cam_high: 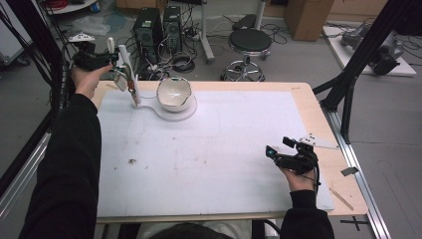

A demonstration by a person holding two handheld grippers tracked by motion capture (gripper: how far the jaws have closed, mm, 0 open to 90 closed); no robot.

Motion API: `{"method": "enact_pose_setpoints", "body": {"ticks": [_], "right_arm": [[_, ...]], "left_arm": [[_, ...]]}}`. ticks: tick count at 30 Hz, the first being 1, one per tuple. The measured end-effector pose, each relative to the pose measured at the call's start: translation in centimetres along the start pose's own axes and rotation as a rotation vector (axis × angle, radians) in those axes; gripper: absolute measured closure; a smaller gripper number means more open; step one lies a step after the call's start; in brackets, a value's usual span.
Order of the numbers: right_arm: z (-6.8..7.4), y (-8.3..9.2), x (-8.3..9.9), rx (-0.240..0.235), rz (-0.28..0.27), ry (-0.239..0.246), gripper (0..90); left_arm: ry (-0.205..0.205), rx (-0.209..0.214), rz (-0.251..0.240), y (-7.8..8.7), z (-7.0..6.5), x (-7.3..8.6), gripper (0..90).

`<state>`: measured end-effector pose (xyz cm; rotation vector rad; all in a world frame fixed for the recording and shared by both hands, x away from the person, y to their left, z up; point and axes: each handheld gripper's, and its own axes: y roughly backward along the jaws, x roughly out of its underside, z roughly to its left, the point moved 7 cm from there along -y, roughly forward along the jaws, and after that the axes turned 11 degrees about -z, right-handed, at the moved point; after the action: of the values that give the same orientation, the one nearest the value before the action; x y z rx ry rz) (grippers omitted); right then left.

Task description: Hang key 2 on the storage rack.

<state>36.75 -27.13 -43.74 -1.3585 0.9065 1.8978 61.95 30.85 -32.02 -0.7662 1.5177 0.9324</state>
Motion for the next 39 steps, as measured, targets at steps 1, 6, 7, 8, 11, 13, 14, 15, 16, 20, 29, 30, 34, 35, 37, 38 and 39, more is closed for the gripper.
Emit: {"method": "enact_pose_setpoints", "body": {"ticks": [1, 6, 7, 8, 11, 13, 14, 15, 16, 20, 29, 30, 34, 35, 37, 38, 39], "right_arm": [[0.0, 0.0, 0.0, 0.0, -0.001, 0.002, 10.9], [0.0, 0.0, 0.0, 0.0, 0.0, 0.004, 10.9], [0.1, 0.0, 0.0, -0.002, 0.0, 0.001, 10.9], [0.1, 0.0, 0.0, -0.003, 0.0, 0.001, 10.9], [0.1, 0.0, 0.0, -0.003, -0.001, 0.004, 10.9], [0.0, 0.0, 0.0, -0.002, -0.001, 0.007, 10.9], [0.0, 0.0, 0.0, -0.001, 0.001, 0.008, 10.9], [0.0, 0.0, 0.1, -0.001, 0.004, 0.008, 10.9], [0.0, 0.0, 0.1, 0.0, 0.005, 0.008, 10.8], [0.0, 0.0, 0.1, 0.0, 0.009, 0.011, 10.8], [0.0, -0.1, 0.2, -0.008, 0.007, 0.009, 10.9], [0.1, -0.1, 0.2, -0.01, 0.007, 0.008, 10.8], [0.1, 0.0, 0.2, -0.012, 0.007, 0.011, 10.9], [0.1, 0.0, 0.2, -0.014, 0.008, 0.006, 10.9], [0.0, -0.1, 0.1, -0.014, 0.004, 0.009, 10.8], [0.0, -0.1, 0.1, -0.015, 0.006, 0.006, 10.9], [0.1, 0.0, 0.1, -0.017, 0.007, 0.005, 10.9]], "left_arm": [[0.004, -0.002, -0.004, 0.0, 0.0, 0.0, 86.0], [-0.003, -0.028, -0.02, 0.2, 0.4, -0.3, 86.0], [0.002, -0.033, -0.025, 0.2, 0.5, -0.4, 86.0], [0.004, -0.037, -0.031, 0.3, 0.6, -0.5, 86.0], [0.011, -0.044, -0.039, 0.5, 0.9, -0.6, 86.0], [0.02, -0.04, -0.048, 0.4, 0.9, -0.6, 86.0], [0.016, -0.04, -0.052, 0.3, 0.8, -0.6, 86.0], [0.018, -0.038, -0.057, 0.2, 0.7, -0.6, 86.0], [0.037, -0.022, -0.065, 0.1, 0.5, -0.6, 86.0], [0.043, 0.004, -0.068, -0.2, -0.1, -0.5, 85.9], [0.058, 0.029, -0.049, 0.0, -1.0, -0.7, 85.9], [0.054, 0.028, -0.039, 0.0, -1.2, -0.7, 85.9], [0.045, 0.019, -0.001, 0.2, -1.5, -0.6, 85.9], [0.05, 0.02, 0.002, 0.2, -1.5, -0.6, 85.9], [0.072, 0.034, 0.007, 0.2, -1.7, -0.4, 85.7], [0.071, 0.037, 0.002, 0.1, -1.8, -0.3, 85.7], [0.068, 0.035, -0.005, 0.1, -1.8, -0.2, 84.7]]}}
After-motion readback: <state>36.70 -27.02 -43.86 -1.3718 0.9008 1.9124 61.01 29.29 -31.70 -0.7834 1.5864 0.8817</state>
